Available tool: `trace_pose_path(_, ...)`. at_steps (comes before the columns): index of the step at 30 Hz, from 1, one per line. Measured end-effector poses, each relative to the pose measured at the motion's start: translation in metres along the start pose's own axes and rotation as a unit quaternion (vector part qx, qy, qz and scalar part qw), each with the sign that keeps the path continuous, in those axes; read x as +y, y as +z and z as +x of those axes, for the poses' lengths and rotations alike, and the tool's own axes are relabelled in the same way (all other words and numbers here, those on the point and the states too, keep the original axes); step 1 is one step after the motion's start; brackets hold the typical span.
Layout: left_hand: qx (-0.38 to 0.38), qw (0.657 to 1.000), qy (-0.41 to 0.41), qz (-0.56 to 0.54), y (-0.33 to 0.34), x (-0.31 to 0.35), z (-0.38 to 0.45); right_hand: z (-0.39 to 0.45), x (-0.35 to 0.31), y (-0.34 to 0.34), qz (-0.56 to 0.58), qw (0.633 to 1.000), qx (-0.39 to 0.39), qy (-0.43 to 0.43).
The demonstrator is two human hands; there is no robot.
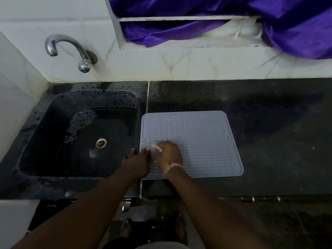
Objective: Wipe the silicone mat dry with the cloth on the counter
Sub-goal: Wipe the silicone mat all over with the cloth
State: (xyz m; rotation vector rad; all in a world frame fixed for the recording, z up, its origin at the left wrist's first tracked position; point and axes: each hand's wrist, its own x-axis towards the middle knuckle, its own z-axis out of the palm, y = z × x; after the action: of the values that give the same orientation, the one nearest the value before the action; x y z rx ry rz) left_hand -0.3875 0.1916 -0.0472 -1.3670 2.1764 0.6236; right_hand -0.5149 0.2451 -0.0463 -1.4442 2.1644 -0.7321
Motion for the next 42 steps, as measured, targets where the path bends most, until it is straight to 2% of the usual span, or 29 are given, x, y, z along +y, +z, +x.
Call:
trace_pose_path(2, 0.004, 1.0, 0.007, -0.009, 0.005, -0.006, -0.005, -0.002, 0.03, -0.027, -0.006, 0.997, 0.071, 0.037)
trace_pose_path(5, 0.014, 1.0, 0.025, -0.001, 0.013, -0.011, -0.013, -0.005, 0.103, -0.074, -0.081, 0.968, 0.185, 0.151)
trace_pose_path(8, 0.019, 0.999, 0.039, 0.019, 0.018, -0.016, -0.018, -0.018, 0.141, -0.098, -0.089, 0.946, 0.215, 0.226)
trace_pose_path(11, 0.012, 0.999, 0.049, 0.02, 0.02, -0.02, -0.017, -0.022, 0.115, -0.075, -0.123, 0.949, 0.195, 0.216)
trace_pose_path(14, -0.005, 0.997, 0.067, 0.023, 0.02, -0.022, -0.014, -0.018, 0.06, -0.031, -0.13, 0.962, 0.151, 0.189)
trace_pose_path(18, 0.007, 0.995, 0.092, 0.048, 0.019, -0.026, -0.01, -0.016, -0.014, 0.033, -0.124, 0.985, 0.067, 0.097)
trace_pose_path(20, 0.001, 0.994, 0.096, 0.048, 0.019, -0.028, -0.01, -0.014, -0.027, 0.046, -0.071, 0.995, 0.03, 0.069)
trace_pose_path(22, -0.003, 0.994, 0.098, 0.047, 0.019, -0.029, -0.011, -0.015, -0.027, 0.036, 0.017, 0.996, 0.008, 0.087)
trace_pose_path(24, 0.001, 0.993, 0.105, 0.044, 0.018, -0.031, -0.012, -0.02, -0.014, 0.018, 0.06, 0.991, 0.034, 0.114)
trace_pose_path(28, -0.013, 0.994, 0.106, 0.022, 0.016, -0.035, -0.012, -0.029, 0.045, -0.031, -0.086, 0.967, 0.148, 0.188)
trace_pose_path(33, 0.007, 0.996, 0.089, 0.001, 0.023, -0.031, -0.018, -0.037, 0.102, -0.063, -0.204, 0.931, 0.16, 0.257)
trace_pose_path(38, 0.042, 0.997, 0.057, 0.014, 0.044, -0.024, -0.032, -0.039, 0.066, -0.014, -0.212, 0.944, 0.122, 0.22)
trace_pose_path(42, 0.053, 0.997, 0.042, -0.041, 0.049, -0.03, -0.038, -0.042, 0.011, 0.036, -0.215, 0.965, 0.053, 0.143)
